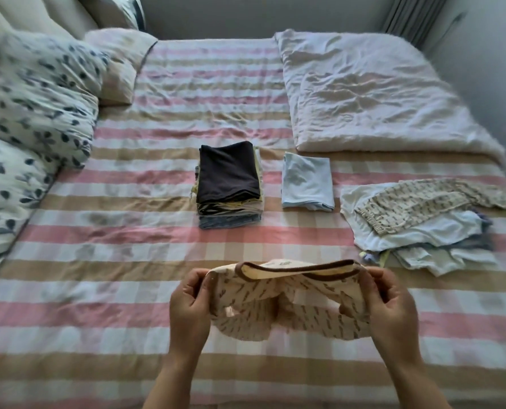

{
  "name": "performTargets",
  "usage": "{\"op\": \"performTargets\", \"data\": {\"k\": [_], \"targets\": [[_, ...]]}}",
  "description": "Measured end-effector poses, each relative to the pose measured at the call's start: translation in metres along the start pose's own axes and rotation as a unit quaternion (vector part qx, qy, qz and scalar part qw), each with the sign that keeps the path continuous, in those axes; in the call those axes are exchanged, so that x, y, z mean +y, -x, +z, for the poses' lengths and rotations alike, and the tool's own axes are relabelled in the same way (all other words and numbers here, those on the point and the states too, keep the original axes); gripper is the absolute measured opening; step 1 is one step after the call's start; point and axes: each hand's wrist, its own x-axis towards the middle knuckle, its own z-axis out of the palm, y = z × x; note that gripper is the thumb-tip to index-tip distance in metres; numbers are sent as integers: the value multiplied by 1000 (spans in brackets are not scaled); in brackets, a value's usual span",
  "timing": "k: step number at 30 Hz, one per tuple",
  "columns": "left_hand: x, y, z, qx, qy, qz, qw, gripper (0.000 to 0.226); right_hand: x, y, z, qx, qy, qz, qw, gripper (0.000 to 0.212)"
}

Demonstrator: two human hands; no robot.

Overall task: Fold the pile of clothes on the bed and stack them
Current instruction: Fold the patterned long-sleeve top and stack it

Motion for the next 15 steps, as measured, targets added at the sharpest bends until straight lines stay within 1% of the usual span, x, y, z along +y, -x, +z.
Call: {"op": "performTargets", "data": {"k": [2, 4, 6, 9, 13, 15], "targets": [[27, 8, -12, 5, -7, 36, 999, 18, -25, 5, -15, -2, 12, -39, 999, 9], [53, 15, -25, 24, -8, 59, 998, 21, -52, 10, -30, 2, 28, -80, 996, 12], [75, 23, -37, 30, 6, 68, 997, 24, -77, 17, -43, -5, 26, -98, 995, 8], [100, 35, -49, 32, 21, 87, 995, 16, -101, 23, -57, -4, 14, -113, 993, 9], [98, 39, -53, 32, 0, 93, 995, 18, -96, 21, -60, -18, 34, -113, 993, 6], [80, 35, -47, 22, -21, 82, 996, 22, -77, 14, -54, -35, 59, -109, 992, 11]]}}
